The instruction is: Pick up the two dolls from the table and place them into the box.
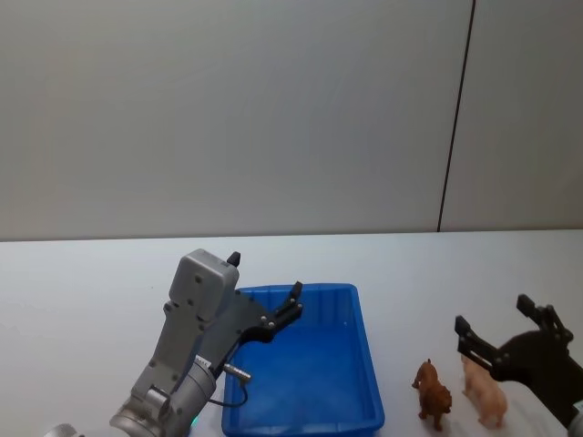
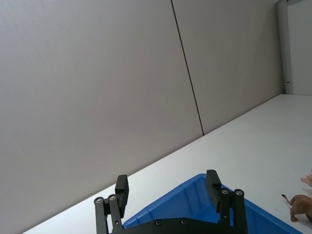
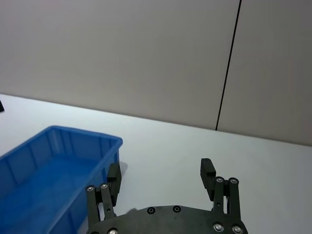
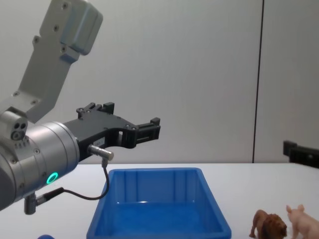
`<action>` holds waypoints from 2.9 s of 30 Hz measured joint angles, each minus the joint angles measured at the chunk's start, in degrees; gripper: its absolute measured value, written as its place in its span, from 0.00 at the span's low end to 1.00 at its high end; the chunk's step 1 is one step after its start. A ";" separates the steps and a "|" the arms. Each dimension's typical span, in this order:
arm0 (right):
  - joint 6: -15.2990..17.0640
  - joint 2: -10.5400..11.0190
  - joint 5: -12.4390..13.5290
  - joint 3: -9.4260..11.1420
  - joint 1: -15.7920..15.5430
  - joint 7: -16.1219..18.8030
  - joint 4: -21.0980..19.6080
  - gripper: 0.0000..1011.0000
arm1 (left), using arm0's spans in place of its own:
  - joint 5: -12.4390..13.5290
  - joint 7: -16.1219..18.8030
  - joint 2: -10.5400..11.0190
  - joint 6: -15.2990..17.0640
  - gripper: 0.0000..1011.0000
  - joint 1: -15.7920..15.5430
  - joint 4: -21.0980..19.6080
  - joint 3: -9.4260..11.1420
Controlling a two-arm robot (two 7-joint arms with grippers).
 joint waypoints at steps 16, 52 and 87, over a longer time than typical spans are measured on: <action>4.36 2.99 1.71 1.64 -2.20 2.54 2.32 0.99 | 0.00 0.00 0.00 0.00 0.99 0.00 0.00 0.00; 7.82 -0.19 1.07 0.04 1.84 5.58 12.41 0.93 | 0.00 0.00 0.00 0.00 0.99 0.00 0.00 0.00; 2.33 -2.52 -3.72 -0.74 6.09 4.92 12.77 0.38 | 0.00 0.00 0.00 0.00 0.99 0.00 0.00 0.00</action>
